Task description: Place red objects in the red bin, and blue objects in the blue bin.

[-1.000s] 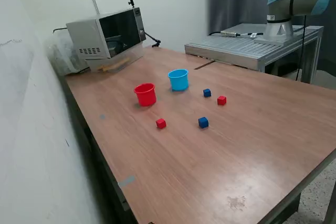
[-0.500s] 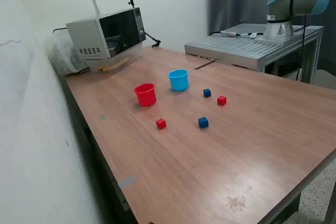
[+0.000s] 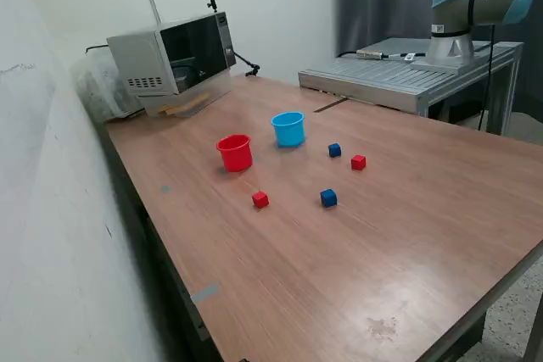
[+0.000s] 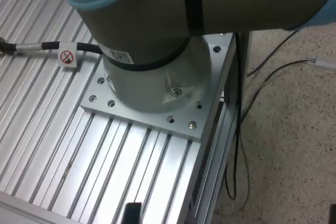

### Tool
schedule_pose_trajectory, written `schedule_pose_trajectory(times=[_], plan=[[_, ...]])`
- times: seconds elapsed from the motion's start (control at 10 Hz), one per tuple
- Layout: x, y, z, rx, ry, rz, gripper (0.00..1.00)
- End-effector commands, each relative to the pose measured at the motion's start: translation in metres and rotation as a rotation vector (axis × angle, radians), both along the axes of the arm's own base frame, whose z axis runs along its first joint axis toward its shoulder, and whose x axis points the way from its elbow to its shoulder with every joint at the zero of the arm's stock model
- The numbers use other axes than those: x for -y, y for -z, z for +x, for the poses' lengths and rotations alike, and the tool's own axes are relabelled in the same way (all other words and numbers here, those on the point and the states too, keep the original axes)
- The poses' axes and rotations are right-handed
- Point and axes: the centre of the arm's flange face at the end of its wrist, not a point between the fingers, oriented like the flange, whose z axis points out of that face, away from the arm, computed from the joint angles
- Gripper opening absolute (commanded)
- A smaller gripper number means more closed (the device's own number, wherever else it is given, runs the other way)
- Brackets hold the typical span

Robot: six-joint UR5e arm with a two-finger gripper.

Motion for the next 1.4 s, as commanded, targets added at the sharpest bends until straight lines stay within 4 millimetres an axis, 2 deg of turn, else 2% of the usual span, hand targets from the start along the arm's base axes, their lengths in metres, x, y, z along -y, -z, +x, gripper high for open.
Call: schedule_pose_trajectory(times=[0.0,0.4,0.7,1.0,1.1,1.3], plan=[[0.002,0.0,0.001,0.0,-0.005,-0.001,1.0],[0.001,-0.002,0.0,-0.014,0.002,-0.007,1.0],[0.008,-0.008,-0.021,-0.152,-0.01,-0.045,1.0],[0.037,-0.029,-0.078,-0.356,-0.035,-0.11,1.0],[0.043,-0.043,-0.095,-0.387,-0.029,-0.119,1.0],[0.049,-0.068,-0.135,-0.595,-0.01,-0.181,1.0]])
